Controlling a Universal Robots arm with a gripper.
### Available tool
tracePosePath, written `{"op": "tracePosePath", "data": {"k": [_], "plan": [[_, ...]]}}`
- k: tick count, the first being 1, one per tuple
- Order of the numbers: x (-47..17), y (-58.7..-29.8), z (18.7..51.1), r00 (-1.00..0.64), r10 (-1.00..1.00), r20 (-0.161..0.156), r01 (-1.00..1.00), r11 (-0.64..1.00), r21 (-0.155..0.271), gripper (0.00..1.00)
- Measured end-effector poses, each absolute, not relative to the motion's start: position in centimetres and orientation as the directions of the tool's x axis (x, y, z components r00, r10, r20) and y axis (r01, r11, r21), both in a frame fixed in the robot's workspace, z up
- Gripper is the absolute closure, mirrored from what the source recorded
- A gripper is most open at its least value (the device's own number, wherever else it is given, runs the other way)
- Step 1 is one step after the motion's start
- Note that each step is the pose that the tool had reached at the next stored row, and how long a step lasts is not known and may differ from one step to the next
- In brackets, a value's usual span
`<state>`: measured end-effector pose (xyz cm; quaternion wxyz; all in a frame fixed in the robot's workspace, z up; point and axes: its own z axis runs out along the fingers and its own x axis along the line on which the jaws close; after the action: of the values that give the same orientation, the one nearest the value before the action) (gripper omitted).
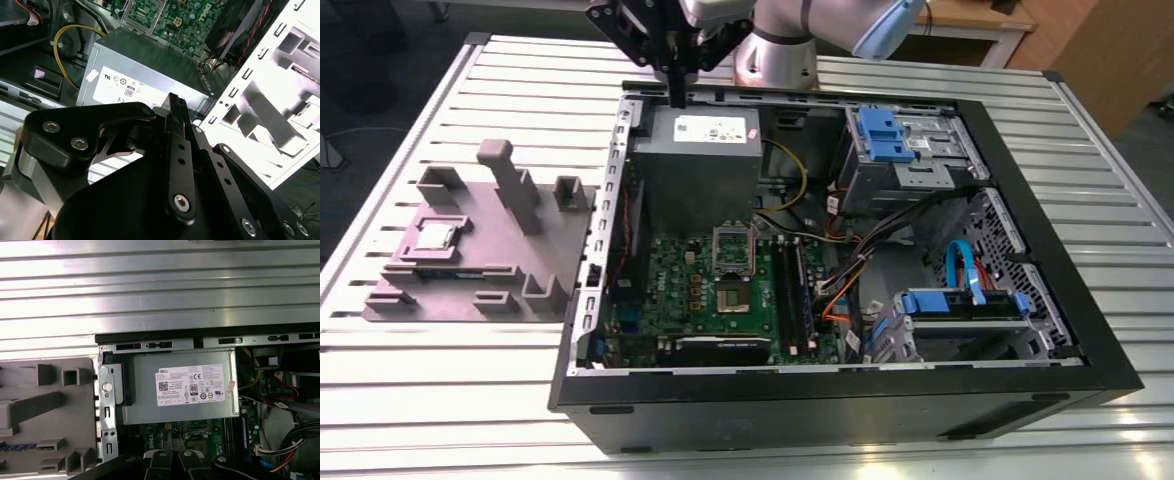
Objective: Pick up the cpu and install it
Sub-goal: 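Reach for the cpu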
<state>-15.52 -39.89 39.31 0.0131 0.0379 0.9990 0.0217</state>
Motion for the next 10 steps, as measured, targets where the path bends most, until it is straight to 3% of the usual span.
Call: {"op": "tracePosePath", "data": {"k": [10], "plan": [[-15.77, -39.89, 39.31, -0.997, 0.076, -0.024, 0.075, 0.996, 0.044, 0.89]]}}
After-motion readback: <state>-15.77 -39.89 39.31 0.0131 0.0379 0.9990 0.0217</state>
